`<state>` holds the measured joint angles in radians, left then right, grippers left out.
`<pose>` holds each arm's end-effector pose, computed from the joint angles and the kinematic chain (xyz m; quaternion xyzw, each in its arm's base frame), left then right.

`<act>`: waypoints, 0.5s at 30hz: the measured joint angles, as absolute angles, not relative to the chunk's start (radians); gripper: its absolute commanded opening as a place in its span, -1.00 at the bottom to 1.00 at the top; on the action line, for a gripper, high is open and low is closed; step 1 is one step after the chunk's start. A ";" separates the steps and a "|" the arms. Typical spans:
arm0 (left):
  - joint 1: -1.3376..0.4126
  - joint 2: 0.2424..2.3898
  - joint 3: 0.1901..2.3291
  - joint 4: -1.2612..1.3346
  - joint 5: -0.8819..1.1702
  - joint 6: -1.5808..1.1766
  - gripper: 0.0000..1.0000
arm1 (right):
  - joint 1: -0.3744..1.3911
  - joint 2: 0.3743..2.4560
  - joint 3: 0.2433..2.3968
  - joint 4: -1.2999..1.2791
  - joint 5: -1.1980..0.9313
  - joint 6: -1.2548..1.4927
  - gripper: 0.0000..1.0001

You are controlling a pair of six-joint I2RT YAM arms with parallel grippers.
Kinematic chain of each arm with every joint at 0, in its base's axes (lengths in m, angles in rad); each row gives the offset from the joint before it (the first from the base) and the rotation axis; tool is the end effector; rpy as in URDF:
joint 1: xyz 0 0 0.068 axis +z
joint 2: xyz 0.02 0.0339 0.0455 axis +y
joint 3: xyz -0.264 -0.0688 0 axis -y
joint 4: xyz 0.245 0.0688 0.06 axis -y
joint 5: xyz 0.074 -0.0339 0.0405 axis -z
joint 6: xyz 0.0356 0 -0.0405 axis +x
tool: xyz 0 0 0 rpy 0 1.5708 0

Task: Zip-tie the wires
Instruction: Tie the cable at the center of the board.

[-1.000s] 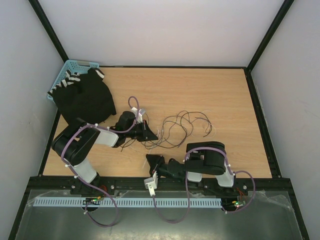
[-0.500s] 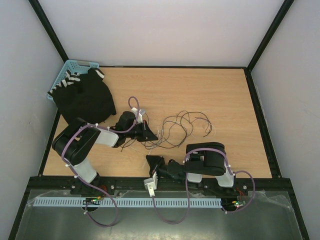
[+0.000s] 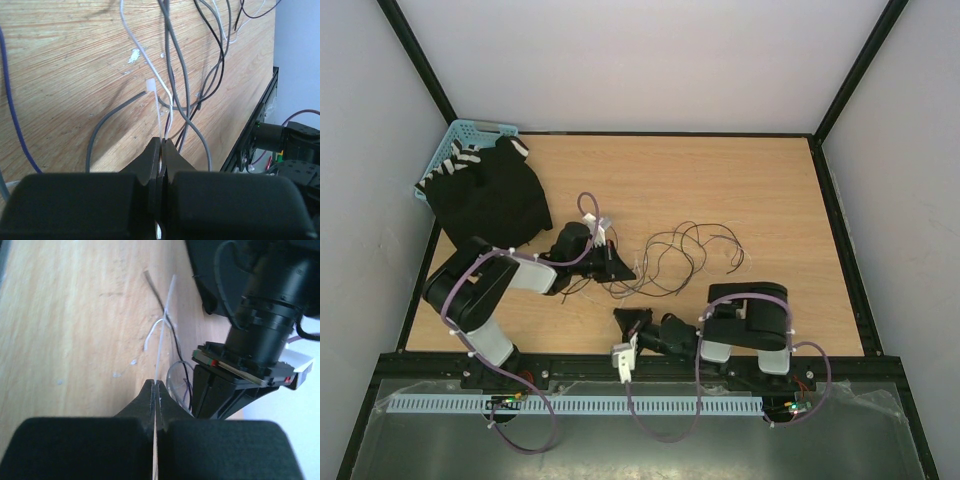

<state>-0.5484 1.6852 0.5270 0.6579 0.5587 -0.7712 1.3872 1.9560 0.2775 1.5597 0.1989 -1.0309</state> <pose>0.2417 -0.1698 0.1254 0.0479 0.8373 -0.4879 0.2420 0.0545 0.2550 0.0952 -0.6727 0.3250 0.0440 0.6633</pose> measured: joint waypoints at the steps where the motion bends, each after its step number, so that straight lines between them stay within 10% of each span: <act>1: -0.548 1.681 0.527 0.658 0.559 -0.762 -1.00 | 1.375 1.924 0.273 1.545 0.183 -0.996 -1.00; 15: -0.556 1.423 0.473 0.646 0.550 -0.528 -1.00 | 1.216 1.528 0.253 1.203 -0.102 -0.517 -1.00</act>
